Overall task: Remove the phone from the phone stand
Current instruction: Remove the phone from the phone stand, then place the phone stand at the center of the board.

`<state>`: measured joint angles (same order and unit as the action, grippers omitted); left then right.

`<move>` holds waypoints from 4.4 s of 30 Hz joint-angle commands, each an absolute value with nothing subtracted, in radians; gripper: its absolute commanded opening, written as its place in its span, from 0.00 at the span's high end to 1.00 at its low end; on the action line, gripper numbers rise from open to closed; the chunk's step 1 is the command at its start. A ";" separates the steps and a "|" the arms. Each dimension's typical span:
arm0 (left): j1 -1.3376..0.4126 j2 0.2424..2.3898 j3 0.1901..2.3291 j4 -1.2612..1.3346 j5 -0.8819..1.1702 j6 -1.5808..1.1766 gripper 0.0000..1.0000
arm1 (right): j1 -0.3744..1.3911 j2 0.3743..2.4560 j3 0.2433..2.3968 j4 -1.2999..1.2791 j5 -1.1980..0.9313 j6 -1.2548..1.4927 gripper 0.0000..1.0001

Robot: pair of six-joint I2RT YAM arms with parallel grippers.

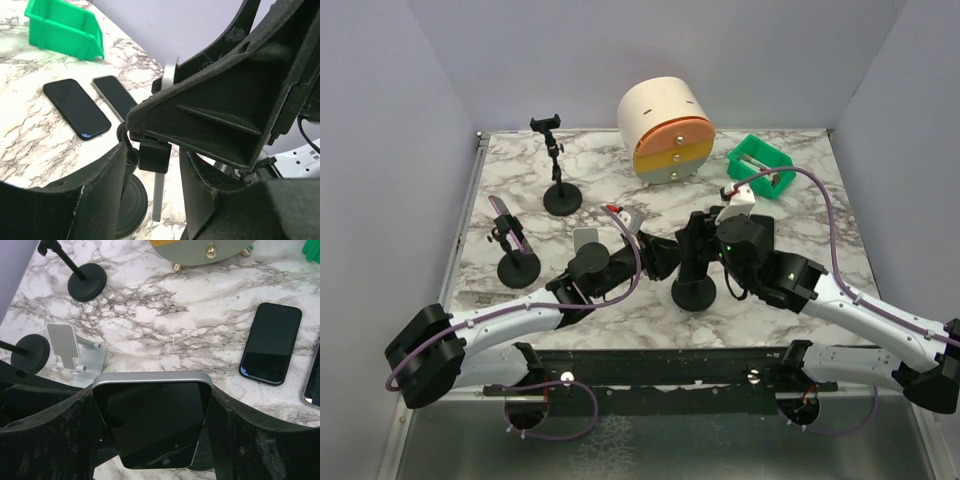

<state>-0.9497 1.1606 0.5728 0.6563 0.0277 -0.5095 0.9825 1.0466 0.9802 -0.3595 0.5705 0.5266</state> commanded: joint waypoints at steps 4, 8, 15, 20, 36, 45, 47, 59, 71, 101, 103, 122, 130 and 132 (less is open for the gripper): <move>-0.948 1.170 0.566 0.710 0.090 -0.517 0.60 | 0.989 1.022 1.003 -0.295 0.555 0.537 1.00; -0.947 1.163 0.558 0.710 0.094 -0.511 0.86 | 0.989 1.020 1.000 -0.296 0.557 0.537 1.00; -0.913 1.096 0.508 0.710 0.100 -0.517 1.00 | 0.989 1.009 0.996 -0.329 0.573 0.513 1.00; -0.876 1.058 0.471 0.712 0.115 -0.517 1.00 | 0.989 1.000 0.981 -0.351 0.591 0.508 1.00; -0.828 1.021 0.416 0.766 0.152 -0.565 1.00 | 0.988 0.955 0.927 -0.369 0.602 0.511 1.00; -0.762 1.039 0.359 0.942 0.265 -0.712 1.00 | 0.988 0.879 0.875 -0.327 0.557 0.484 1.00; -0.752 1.040 0.353 0.942 0.272 -0.712 1.00 | 0.988 0.852 0.867 -0.323 0.563 0.482 1.00; -0.749 1.083 0.364 0.927 0.265 -0.708 1.00 | 0.988 0.781 0.842 -0.258 0.473 0.457 1.00; -0.749 1.051 0.417 0.819 0.256 -0.637 0.80 | 0.988 0.794 1.031 -0.335 0.435 0.315 1.00; -0.753 0.936 0.625 0.657 0.401 -0.424 0.01 | 0.988 0.890 1.232 -0.398 0.410 0.316 1.00; -0.755 0.981 0.670 0.650 0.453 -0.421 0.01 | 0.988 0.913 1.252 -0.394 0.400 0.335 1.00; -0.918 1.106 0.809 0.466 0.256 -0.150 0.47 | 0.988 1.035 1.366 -0.431 0.462 0.413 1.00; -0.940 1.119 0.822 0.455 0.171 -0.115 1.00 | 0.988 1.048 1.375 -0.435 0.459 0.421 1.00; -0.940 1.117 0.823 0.456 0.156 -0.118 1.00 | 0.988 1.042 1.364 -0.425 0.435 0.413 1.00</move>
<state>-0.9310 1.1175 0.7948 0.4694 0.2104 -0.1291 0.9871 1.0569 1.3289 -0.4664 0.4500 0.4061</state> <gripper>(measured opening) 0.055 0.756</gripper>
